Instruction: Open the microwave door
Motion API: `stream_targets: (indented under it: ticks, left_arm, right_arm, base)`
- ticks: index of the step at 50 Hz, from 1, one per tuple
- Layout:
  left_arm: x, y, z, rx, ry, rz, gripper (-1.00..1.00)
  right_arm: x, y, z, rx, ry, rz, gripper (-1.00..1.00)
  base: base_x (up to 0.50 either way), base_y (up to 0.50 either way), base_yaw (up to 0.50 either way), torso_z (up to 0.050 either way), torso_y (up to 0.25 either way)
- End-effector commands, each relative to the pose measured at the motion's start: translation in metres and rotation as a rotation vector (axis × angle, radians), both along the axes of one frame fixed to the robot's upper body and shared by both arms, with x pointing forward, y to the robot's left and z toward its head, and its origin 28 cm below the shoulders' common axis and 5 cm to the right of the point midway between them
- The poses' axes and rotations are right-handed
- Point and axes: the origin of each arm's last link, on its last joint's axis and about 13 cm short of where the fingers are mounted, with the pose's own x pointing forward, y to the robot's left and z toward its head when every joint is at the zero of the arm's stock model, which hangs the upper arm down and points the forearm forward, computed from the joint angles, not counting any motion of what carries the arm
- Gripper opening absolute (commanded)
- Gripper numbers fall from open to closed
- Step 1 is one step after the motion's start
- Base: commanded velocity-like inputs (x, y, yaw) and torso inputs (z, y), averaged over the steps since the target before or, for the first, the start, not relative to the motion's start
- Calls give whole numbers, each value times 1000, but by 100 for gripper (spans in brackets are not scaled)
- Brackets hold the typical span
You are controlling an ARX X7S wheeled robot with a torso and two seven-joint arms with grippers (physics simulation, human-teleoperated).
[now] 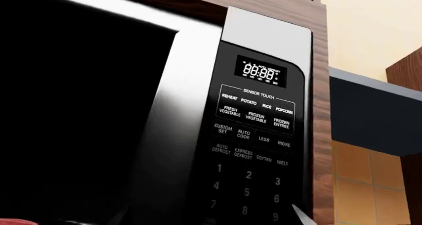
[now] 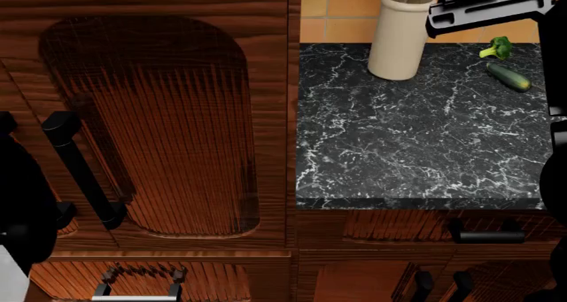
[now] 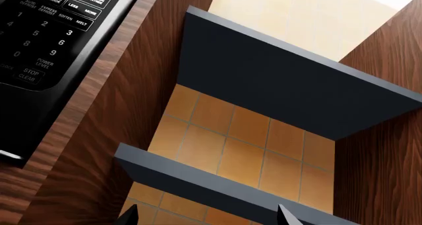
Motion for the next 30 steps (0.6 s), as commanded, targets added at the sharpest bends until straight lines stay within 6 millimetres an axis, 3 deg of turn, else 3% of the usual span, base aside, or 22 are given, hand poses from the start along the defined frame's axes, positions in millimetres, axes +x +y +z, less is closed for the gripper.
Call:
stream_targets:
  ticks: [1,14,30]
  left_arm:
    - [32,2,-1,-33,8,156,100]
    - [65,16,-14,-102,13,384,100]
    - [66,55,-22,-139,39,522,100]
  right_arm:
    - [0,0,0,-3,1,-2,100]
    - [0,0,0,-2,2,0,100]
    - [0,0,0,-4,5,7,100]
  base:
    - [0,0,0,0,0]
    - [0,0,0,0,0]
    - [0,0,0,0,0]
